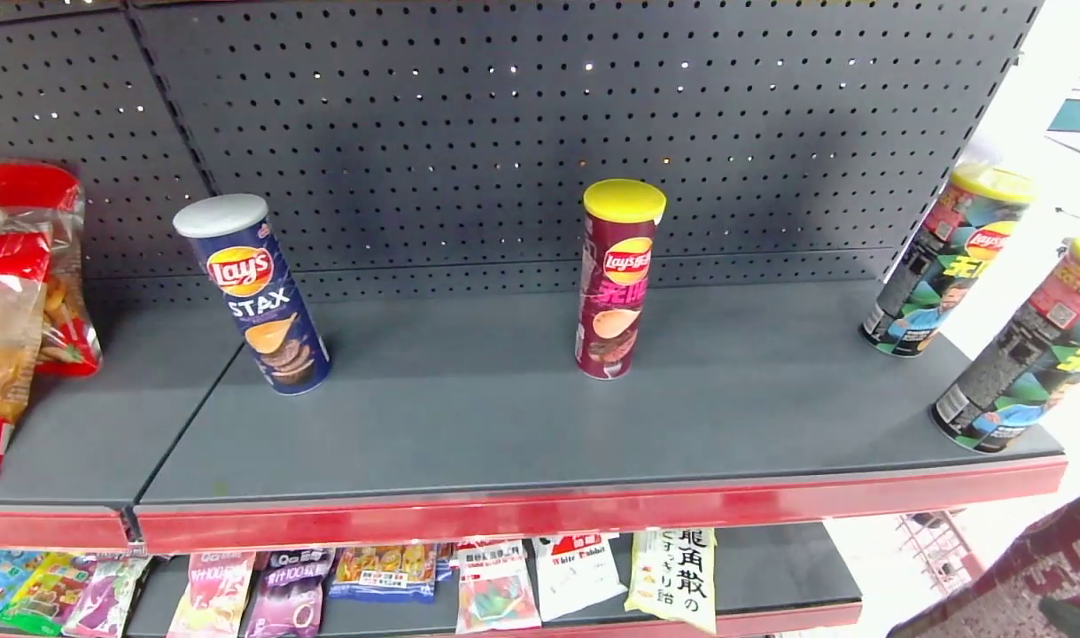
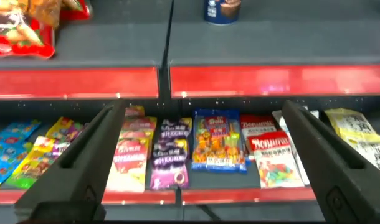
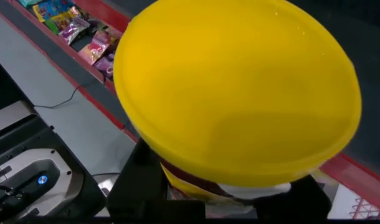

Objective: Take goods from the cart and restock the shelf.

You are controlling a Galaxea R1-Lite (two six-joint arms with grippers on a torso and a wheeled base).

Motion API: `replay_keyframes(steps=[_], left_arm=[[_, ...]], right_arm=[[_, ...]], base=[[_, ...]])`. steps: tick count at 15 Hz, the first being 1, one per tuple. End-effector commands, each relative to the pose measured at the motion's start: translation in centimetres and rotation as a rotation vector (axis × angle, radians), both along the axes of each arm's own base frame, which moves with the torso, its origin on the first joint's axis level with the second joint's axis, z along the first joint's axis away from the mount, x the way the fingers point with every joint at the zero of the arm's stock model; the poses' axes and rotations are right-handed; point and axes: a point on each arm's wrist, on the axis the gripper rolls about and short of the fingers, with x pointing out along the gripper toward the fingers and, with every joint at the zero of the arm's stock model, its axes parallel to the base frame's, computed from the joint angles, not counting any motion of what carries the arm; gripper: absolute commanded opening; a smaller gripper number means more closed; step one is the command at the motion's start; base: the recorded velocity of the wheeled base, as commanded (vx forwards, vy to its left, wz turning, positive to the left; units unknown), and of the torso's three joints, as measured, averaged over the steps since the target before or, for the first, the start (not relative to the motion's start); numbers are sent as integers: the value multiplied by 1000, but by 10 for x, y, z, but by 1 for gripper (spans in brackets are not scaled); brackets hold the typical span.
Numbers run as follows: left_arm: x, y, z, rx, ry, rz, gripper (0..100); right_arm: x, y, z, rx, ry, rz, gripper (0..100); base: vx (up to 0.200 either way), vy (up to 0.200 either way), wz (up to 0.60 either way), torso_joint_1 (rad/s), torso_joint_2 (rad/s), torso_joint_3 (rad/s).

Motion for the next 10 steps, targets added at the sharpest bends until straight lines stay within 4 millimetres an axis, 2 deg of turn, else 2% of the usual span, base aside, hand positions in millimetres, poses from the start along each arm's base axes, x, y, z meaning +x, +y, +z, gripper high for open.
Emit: replay_keyframes(steps=[1, 7, 9, 10], left_arm=[[0, 0, 0, 0, 1, 0, 100], [2, 0, 0, 3, 24, -10, 100], [0, -2, 1, 22, -4, -104, 100], [-4, -3, 23, 14, -64, -136, 100]], right_arm=[[1, 0, -1, -3, 7, 0, 0], [-1, 0, -1, 0, 2, 1, 0], [-1, 0, -1, 0, 4, 1, 0], [-1, 0, -1, 3, 5, 0, 0]], base=[[0, 0, 0, 0, 0, 0], [0, 0, 0, 0, 0, 0], [0, 0, 0, 0, 0, 0], [0, 0, 0, 0, 0, 0]])
